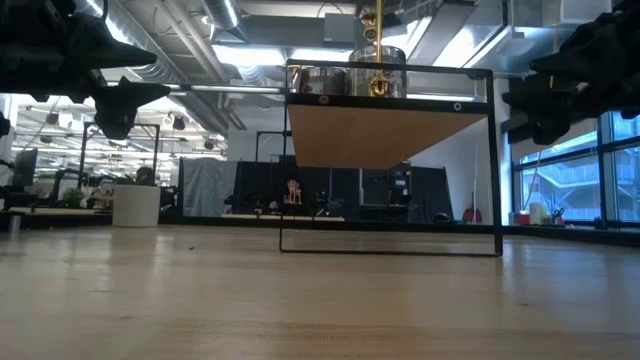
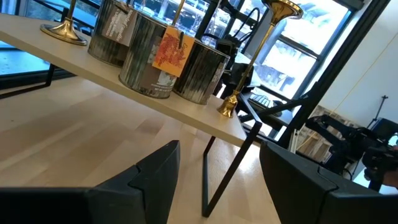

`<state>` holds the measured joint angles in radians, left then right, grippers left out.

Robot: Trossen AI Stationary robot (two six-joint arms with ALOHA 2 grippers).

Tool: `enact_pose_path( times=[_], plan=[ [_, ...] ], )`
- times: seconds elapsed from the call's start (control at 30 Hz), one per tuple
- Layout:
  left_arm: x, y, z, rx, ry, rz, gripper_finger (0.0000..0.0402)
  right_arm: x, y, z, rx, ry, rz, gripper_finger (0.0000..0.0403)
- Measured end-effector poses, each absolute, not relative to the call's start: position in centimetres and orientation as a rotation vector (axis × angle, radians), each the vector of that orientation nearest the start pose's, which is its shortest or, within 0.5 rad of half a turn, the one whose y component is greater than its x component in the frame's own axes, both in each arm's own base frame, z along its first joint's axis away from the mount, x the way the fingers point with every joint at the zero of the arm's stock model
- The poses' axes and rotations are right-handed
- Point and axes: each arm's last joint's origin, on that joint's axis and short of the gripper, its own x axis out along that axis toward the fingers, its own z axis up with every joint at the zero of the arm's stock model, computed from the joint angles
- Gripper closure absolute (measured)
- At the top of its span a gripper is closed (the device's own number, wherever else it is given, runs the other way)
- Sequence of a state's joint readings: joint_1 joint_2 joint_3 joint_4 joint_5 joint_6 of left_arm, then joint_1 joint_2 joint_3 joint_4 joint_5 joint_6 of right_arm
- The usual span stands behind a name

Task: Pick & Place candle stick holders
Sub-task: Return to Home Position

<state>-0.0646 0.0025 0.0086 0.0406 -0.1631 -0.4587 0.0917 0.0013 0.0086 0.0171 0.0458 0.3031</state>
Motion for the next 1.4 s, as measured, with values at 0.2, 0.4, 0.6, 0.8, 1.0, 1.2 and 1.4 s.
enact_pose_path(
  times=[0.2,0.4,0.6,0.8,1.0,1.2,1.4],
  plan=[
    [9.69,-0.16,17.01,-0.464,-0.068,0.086,0.0184,9.68,0.89,16.75,0.302,-0.005,0.094,0.0138],
    [9.69,-0.16,17.01,-0.464,-0.068,0.086,0.0184,9.68,0.9,16.76,0.301,-0.005,0.096,0.0138],
    [9.69,-0.16,17.01,-0.464,-0.068,0.086,0.0184,9.68,0.9,16.76,0.301,-0.005,0.096,0.0138],
    [9.69,-0.16,17.01,-0.464,-0.068,0.086,0.0184,9.68,0.9,16.76,0.3,-0.005,0.096,0.0138],
    [9.69,-0.16,17.01,-0.464,-0.068,0.086,0.0184,9.68,0.9,16.76,0.3,-0.005,0.096,0.0138],
    [9.69,-0.15,17.01,-0.463,-0.068,0.086,0.0184,9.68,0.9,16.78,0.3,-0.005,0.096,0.0138],
    [9.69,-0.15,17.01,-0.464,-0.068,0.086,0.0184,9.67,0.88,16.78,0.271,-0.007,0.091,0.0137]
  ],
)
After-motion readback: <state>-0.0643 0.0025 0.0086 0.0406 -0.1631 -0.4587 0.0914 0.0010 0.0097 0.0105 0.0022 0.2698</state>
